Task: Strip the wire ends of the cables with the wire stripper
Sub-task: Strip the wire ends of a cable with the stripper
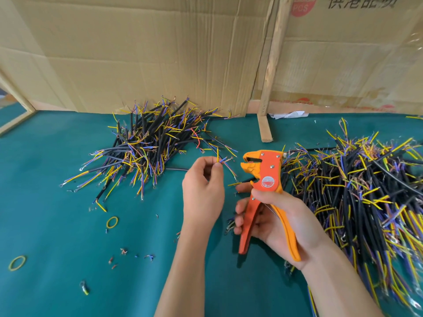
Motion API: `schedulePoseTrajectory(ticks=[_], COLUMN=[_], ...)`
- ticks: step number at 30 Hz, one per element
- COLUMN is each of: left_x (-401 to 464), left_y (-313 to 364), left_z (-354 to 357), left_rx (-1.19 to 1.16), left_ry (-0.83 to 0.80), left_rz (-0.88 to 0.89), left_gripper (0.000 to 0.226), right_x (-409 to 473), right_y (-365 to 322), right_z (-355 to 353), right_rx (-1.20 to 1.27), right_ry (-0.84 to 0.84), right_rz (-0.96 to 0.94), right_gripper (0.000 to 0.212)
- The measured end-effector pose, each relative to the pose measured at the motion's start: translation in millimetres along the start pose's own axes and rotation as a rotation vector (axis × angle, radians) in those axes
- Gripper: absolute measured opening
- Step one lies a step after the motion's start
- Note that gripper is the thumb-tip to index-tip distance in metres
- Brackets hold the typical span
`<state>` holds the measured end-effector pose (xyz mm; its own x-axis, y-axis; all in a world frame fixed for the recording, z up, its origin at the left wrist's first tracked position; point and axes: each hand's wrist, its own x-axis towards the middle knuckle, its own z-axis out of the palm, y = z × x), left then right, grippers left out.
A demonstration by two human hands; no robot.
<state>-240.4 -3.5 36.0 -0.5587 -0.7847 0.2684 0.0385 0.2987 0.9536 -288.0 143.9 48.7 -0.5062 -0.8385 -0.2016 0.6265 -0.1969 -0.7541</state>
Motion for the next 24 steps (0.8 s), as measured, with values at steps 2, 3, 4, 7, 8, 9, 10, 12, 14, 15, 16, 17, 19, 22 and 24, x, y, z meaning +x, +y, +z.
schedulePoseTrajectory(ticks=[2,3,4,7,8,9,10,12,14,15,16,17,19,22,24], left_x=[-0.1,-0.4,-0.5,-0.6,-0.8,-1.1,-1.4,-2.1,-2.1,-1.9,-1.6,-1.8,-2.5,-3.9,-3.5], left_y=[-0.4,-0.4,-0.3,0.3,0.6,1.0,1.5,2.4,3.3,3.7,4.2,4.6,5.8,6.2,5.8], left_z=[0.7,1.0,1.3,1.1,1.1,0.9,0.9,0.6,0.4,0.2,0.3,0.3,0.9,0.8,0.1], left_rx=[0.012,0.023,0.031,0.047,0.054,0.062,0.070,0.076,0.065,0.055,0.044,0.033,0.024,0.031,0.027], left_ry=[-0.021,-0.030,-0.037,-0.047,-0.047,-0.046,-0.044,-0.046,-0.052,-0.053,-0.050,-0.048,-0.051,-0.047,-0.048], left_rz=[-0.009,-0.009,-0.008,0.003,0.009,0.015,0.020,0.024,0.014,0.005,-0.005,-0.015,-0.029,-0.035,-0.041], left_gripper=[0.014,0.014,0.014,0.014,0.013,0.013,0.012,0.013,0.015,0.015,0.015,0.015,0.009,0.015,0.014], right_x=[-0.5,-0.7,-0.9,-1.5,-1.4,-1.3,-1.2,-0.8,-0.4,0.0,0.2,0.2,0.2,-0.1,-0.3], right_y=[-0.5,-0.5,-0.5,0.2,0.7,1.0,1.3,2.1,2.8,3.1,3.3,3.4,3.3,3.2,3.1], right_z=[0.5,0.5,0.4,0.7,1.1,1.7,2.3,3.4,4.2,4.2,4.2,4.1,3.2,1.1,-0.9], right_rx=[-0.026,-0.043,-0.059,-0.081,-0.084,-0.085,-0.083,-0.081,-0.083,-0.083,-0.083,-0.082,-0.080,-0.082,-0.090], right_ry=[-0.029,-0.042,-0.053,-0.075,-0.080,-0.085,-0.087,-0.083,-0.078,-0.075,-0.074,-0.073,-0.077,-0.099,-0.124], right_rz=[0.013,0.020,0.026,0.040,0.042,0.043,0.043,0.043,0.042,0.042,0.043,0.043,0.041,0.045,0.050], right_gripper=[0.045,0.046,0.046,0.044,0.043,0.043,0.041,0.039,0.038,0.038,0.039,0.039,0.039,0.039,0.039])
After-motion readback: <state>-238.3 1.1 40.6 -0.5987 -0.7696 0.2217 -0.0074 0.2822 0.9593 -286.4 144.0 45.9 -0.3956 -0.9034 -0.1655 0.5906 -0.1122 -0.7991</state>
